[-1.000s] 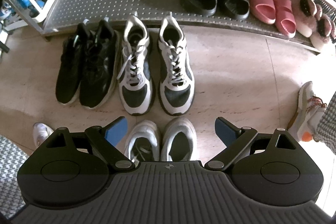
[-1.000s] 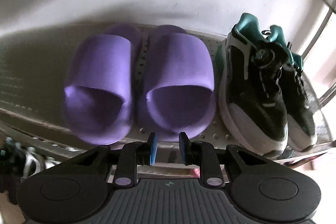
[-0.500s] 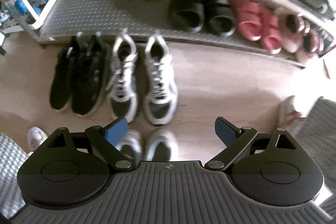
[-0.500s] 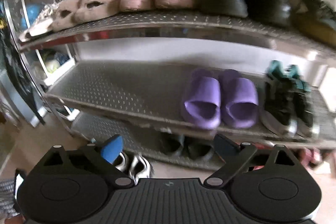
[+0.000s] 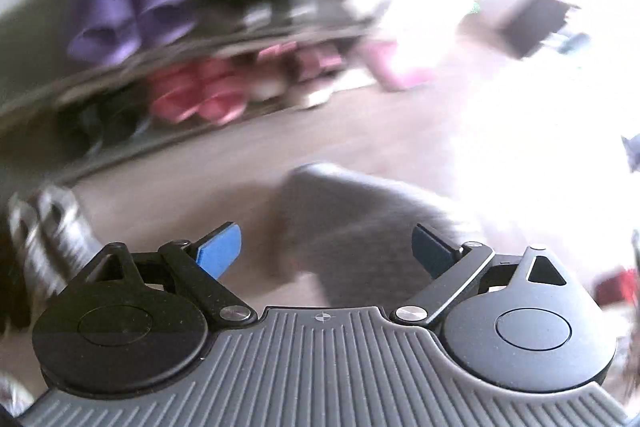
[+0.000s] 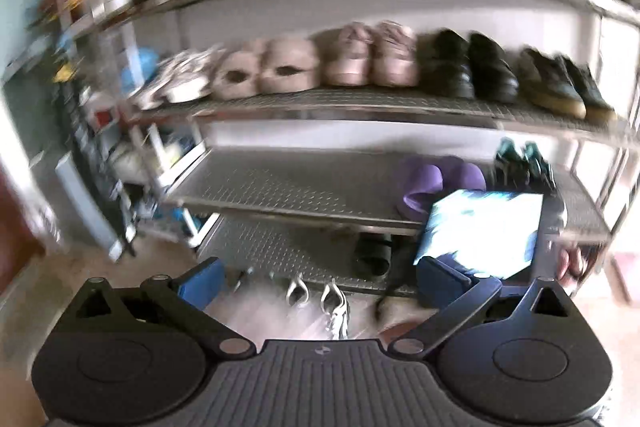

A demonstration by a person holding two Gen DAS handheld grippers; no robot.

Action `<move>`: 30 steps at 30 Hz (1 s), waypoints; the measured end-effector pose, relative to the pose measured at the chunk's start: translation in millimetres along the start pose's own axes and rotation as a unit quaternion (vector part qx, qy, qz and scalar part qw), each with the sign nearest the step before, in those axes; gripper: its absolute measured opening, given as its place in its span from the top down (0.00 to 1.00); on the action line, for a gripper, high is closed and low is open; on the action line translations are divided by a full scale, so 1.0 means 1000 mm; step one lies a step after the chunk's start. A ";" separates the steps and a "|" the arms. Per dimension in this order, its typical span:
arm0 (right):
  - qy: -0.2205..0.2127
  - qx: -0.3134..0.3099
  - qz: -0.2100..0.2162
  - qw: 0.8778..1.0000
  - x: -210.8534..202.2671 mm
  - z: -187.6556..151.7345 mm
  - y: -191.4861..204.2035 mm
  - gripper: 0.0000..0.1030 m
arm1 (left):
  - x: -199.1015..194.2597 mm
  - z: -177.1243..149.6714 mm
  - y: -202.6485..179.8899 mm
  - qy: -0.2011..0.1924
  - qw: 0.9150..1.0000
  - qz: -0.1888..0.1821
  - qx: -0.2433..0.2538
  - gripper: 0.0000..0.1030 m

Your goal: Organize scattered shoes

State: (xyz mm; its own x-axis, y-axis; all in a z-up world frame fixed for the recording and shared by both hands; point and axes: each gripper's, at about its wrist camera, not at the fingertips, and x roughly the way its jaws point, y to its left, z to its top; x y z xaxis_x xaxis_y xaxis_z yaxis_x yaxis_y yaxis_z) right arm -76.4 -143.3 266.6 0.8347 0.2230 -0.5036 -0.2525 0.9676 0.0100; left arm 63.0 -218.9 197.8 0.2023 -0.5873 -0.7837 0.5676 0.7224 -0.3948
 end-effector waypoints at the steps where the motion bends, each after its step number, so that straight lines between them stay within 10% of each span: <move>1: -0.027 -0.005 -0.011 1.000 -0.010 -0.002 0.004 0.01 | -0.006 0.002 -0.012 -0.005 1.000 -0.015 0.015 0.05; 10: -0.157 -0.031 -0.019 0.987 -0.028 -0.004 -0.011 0.01 | -0.017 0.030 -0.033 -0.026 0.988 -0.143 -0.053 0.03; 18: -0.098 -0.039 -0.017 0.994 0.041 0.031 -0.032 0.01 | 0.038 0.088 0.033 0.039 0.966 -0.200 -0.159 0.03; 30: -0.026 -0.039 0.051 0.998 0.116 0.077 -0.052 0.01 | 0.050 0.134 0.077 0.068 0.953 -0.239 -0.174 0.03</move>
State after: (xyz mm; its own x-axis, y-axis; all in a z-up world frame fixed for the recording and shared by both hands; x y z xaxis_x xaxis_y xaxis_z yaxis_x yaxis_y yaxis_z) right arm 70.9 -158.7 273.9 0.8262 0.3282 -0.4580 -0.3732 0.9277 -0.0086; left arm 223.6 -241.5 192.0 -0.1323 -0.8442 -0.5194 0.2641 0.4750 -0.8394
